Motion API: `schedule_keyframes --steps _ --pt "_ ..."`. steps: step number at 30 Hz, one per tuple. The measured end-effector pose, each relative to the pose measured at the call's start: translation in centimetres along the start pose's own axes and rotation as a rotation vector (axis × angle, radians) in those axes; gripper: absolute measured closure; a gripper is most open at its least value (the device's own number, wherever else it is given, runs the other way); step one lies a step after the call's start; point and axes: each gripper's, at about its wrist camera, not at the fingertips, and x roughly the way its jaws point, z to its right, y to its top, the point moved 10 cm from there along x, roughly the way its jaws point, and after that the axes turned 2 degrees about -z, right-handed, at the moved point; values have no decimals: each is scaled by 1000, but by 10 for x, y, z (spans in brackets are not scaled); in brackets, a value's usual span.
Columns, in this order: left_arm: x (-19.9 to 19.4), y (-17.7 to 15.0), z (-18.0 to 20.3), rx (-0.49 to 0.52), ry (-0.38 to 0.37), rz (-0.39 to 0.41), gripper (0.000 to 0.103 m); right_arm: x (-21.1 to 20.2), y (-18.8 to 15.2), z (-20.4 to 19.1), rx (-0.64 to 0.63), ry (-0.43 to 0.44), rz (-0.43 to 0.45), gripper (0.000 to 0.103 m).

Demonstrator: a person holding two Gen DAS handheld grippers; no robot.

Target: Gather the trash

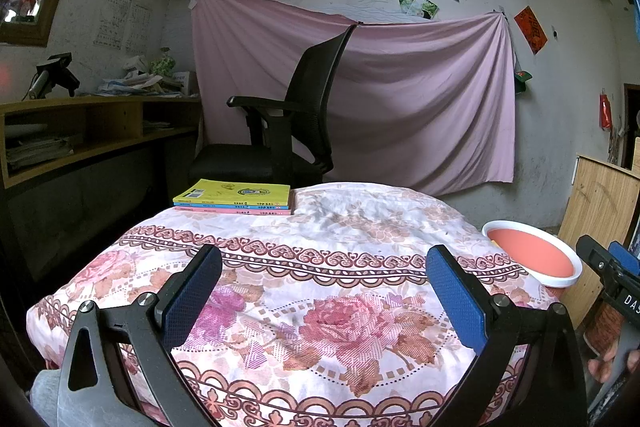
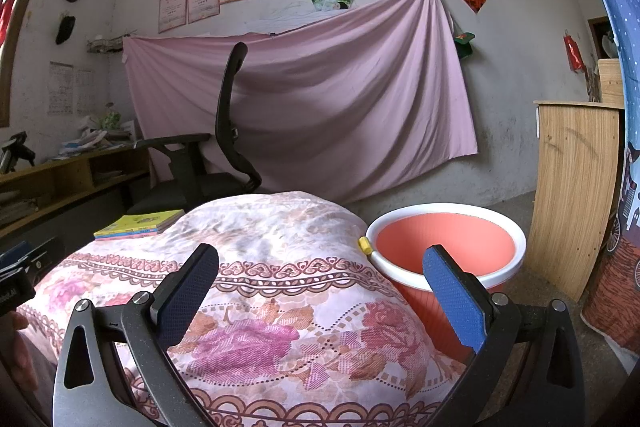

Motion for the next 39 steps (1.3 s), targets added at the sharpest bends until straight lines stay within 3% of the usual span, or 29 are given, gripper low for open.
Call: schedule_keyframes --steps 39 --pt "1 -1 -1 3 0 0 3 0 -1 -3 6 0 -5 0"
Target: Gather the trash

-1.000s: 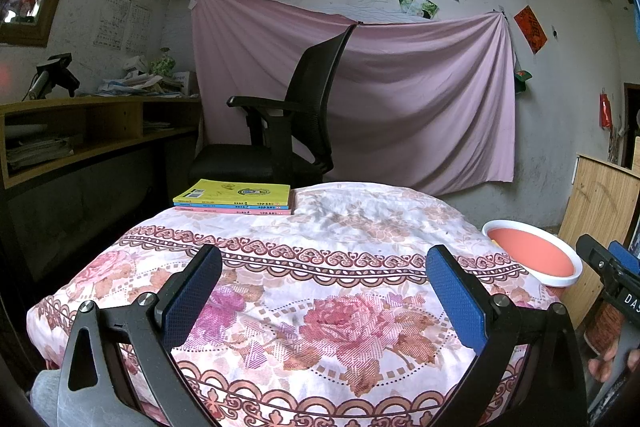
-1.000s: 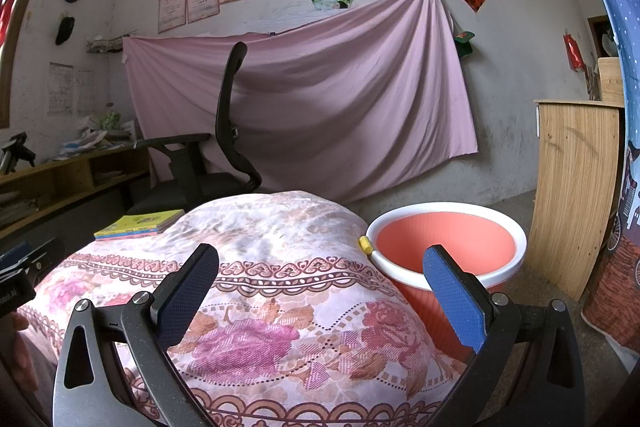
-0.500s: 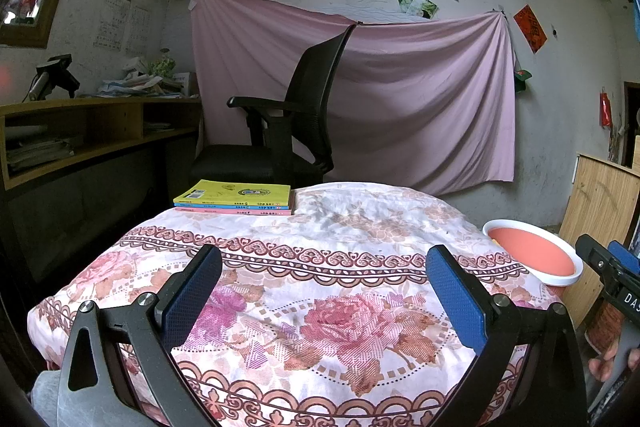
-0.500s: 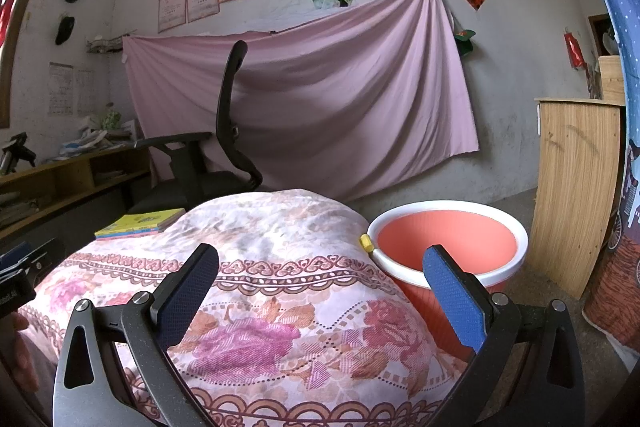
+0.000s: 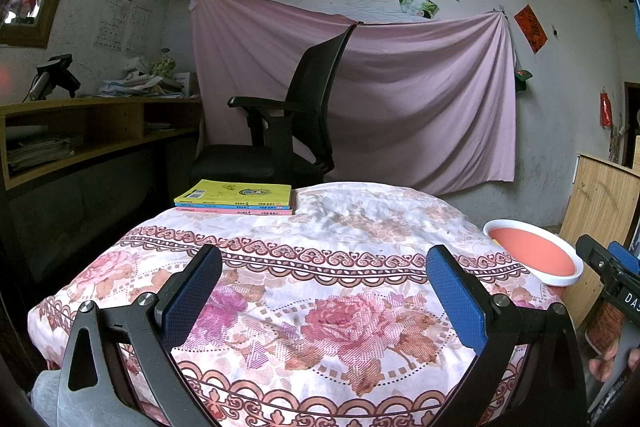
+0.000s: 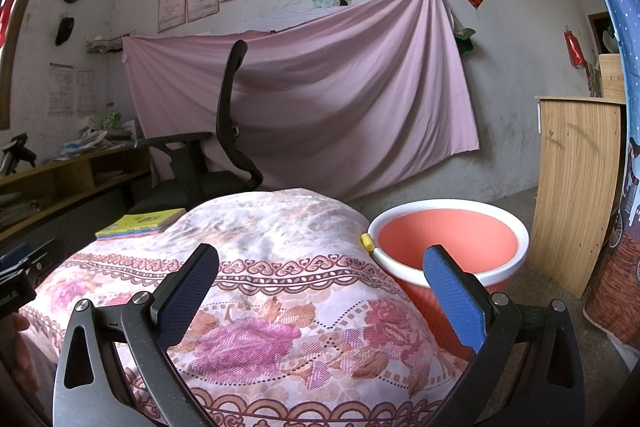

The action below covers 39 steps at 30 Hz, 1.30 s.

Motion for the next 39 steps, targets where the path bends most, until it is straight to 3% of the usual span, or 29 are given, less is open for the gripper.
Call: schedule_keyframes --steps 39 --pt "2 1 -6 12 26 7 3 -6 -3 -13 4 3 -9 0"
